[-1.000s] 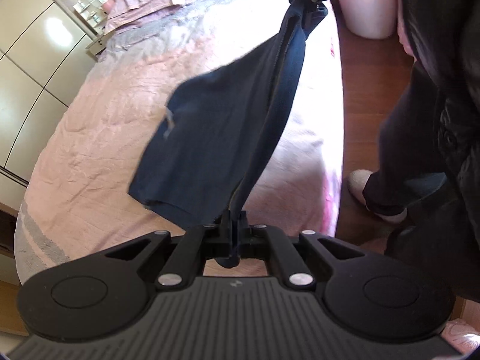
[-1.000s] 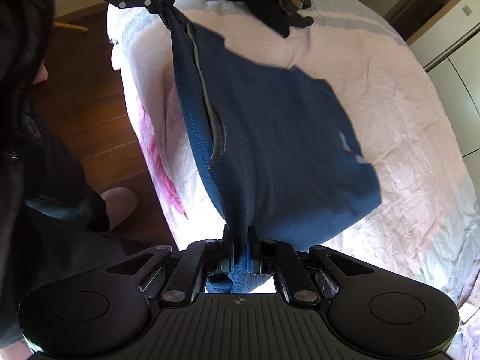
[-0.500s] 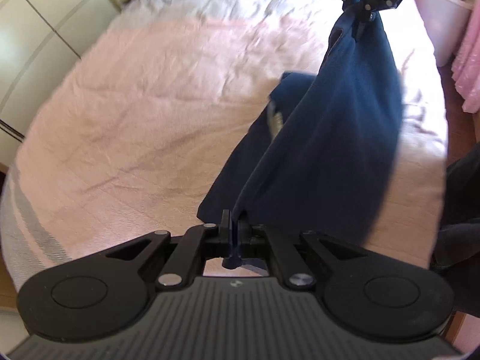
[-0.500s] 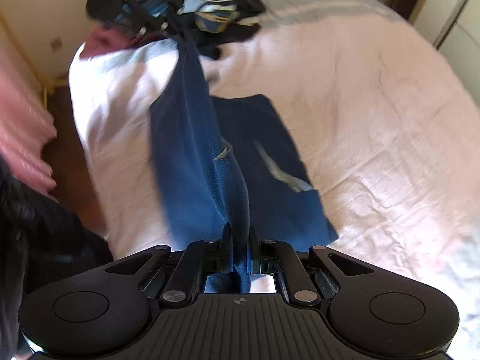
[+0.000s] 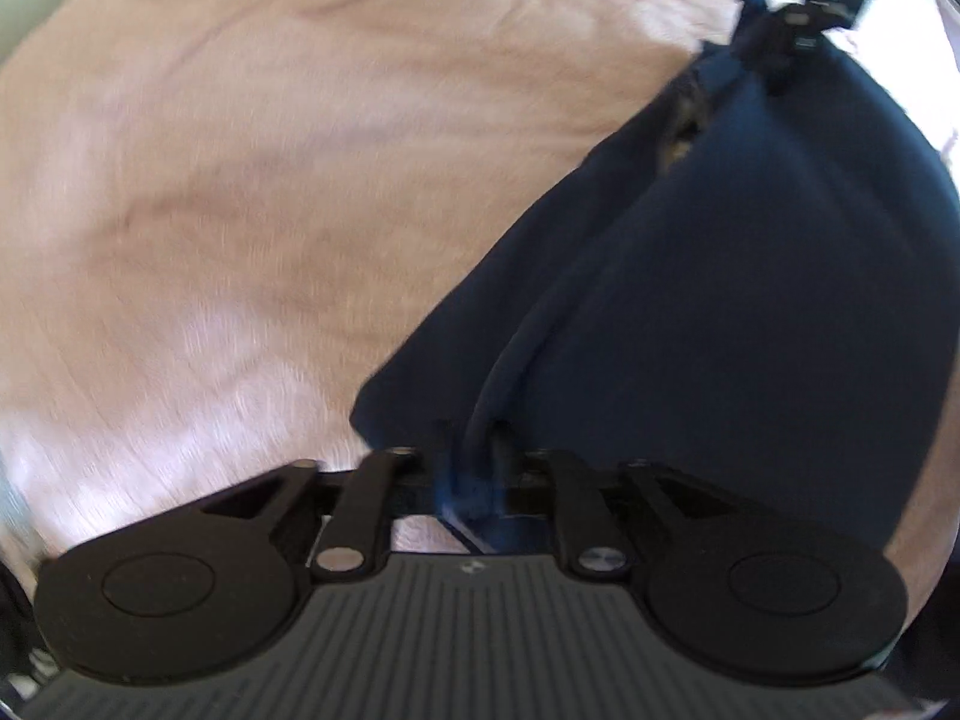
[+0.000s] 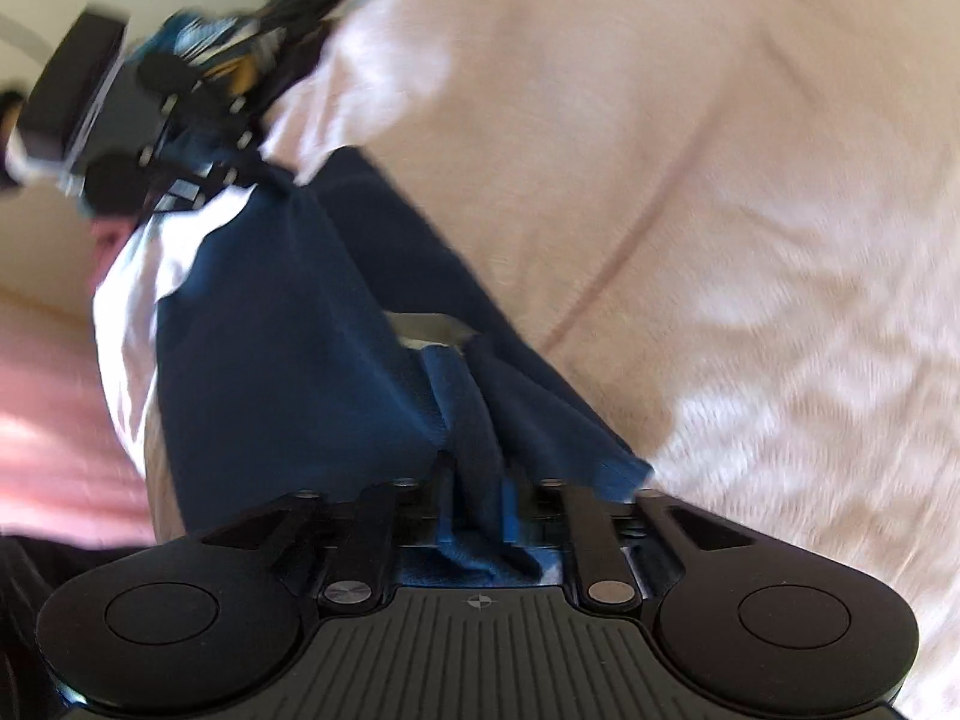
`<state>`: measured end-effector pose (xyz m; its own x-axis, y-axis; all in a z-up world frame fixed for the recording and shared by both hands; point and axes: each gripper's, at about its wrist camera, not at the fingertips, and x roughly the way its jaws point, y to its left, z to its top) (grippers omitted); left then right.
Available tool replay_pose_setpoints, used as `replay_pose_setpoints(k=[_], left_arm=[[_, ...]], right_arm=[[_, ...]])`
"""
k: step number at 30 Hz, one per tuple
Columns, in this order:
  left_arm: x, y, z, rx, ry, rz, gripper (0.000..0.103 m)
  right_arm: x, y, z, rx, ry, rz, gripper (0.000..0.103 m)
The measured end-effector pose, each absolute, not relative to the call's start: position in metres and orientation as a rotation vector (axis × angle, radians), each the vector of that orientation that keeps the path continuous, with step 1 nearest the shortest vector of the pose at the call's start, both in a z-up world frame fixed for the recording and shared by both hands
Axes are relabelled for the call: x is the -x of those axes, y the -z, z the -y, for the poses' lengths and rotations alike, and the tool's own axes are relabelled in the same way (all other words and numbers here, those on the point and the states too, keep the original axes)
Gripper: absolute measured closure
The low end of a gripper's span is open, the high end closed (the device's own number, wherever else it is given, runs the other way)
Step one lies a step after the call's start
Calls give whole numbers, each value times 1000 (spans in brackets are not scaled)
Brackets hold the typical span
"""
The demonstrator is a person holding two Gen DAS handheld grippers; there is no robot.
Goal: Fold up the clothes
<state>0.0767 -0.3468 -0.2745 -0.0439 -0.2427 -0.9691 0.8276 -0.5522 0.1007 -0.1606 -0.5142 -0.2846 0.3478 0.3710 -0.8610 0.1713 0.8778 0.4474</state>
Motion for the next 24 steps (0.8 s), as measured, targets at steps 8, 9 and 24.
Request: replay_pose_setpoints(k=[8, 9, 24], left_arm=[[-133, 254, 317, -1121, 1608, -977, 73], [-136, 257, 314, -1095, 1601, -1002, 73], [-122, 219, 254, -861, 1884, -819, 102]], right_arm=[[193, 255, 510, -624, 117, -1095, 38], [194, 249, 505, -614, 145, -1076, 38], [115, 239, 448, -558, 111, -946, 38]])
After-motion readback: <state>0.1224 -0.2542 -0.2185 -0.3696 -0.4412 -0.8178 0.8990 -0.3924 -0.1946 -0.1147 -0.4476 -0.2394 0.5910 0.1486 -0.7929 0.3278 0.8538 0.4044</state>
